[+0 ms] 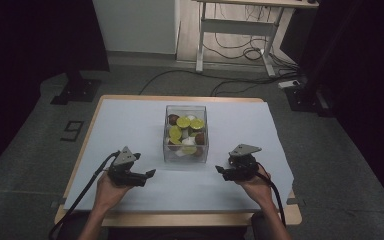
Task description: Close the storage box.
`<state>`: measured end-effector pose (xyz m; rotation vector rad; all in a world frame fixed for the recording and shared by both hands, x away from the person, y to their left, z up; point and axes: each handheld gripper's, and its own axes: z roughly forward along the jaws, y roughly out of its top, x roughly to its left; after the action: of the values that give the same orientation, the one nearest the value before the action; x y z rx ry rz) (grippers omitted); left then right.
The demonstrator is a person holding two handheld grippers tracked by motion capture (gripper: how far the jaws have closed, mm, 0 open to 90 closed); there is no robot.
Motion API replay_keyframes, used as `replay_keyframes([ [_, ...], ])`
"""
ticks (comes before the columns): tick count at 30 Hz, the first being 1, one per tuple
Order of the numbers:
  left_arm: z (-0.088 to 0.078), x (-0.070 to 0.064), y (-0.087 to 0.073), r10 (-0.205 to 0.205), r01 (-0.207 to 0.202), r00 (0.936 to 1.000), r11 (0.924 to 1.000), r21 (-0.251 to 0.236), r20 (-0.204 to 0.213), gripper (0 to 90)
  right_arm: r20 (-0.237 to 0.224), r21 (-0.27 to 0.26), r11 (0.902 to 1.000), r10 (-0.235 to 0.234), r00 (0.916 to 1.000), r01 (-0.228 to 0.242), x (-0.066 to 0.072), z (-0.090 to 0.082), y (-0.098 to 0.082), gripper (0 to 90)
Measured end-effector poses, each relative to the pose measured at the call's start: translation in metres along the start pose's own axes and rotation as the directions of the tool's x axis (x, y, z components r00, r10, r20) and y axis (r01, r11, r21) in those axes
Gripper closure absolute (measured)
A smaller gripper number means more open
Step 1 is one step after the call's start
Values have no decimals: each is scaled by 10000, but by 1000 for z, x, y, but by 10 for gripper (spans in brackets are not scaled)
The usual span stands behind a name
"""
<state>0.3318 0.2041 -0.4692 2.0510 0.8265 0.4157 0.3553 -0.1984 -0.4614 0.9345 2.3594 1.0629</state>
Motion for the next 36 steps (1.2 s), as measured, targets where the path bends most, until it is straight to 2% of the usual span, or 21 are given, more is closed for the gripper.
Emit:
replay_keyframes([
  [12, -20, 6, -12, -53, 53, 9992, 10000, 13, -399, 114, 358, 158, 9998, 70, 9993, -76, -6, -17, -9, 232],
  [21, -24, 9, -29, -210, 226, 9975, 9995, 235, -668, 77, 713, 510, 9985, 172, 9973, -209, -8, -25, -20, 190],
  [29, -25, 12, -40, -328, 356, 9962, 9988, 334, -811, 49, 883, 826, 9951, 464, 9950, -537, -11, -25, -32, 144],
  [33, -22, 12, -45, -234, 289, 9951, 9980, 561, -962, 7, 1013, 1010, 9930, 513, 9935, -616, -11, -20, -40, 127],
  [36, -19, 13, -50, -273, 344, 9949, 9968, 720, -974, 0, 1033, 1084, 9916, 589, 9929, -701, -12, -15, -47, 77],
])
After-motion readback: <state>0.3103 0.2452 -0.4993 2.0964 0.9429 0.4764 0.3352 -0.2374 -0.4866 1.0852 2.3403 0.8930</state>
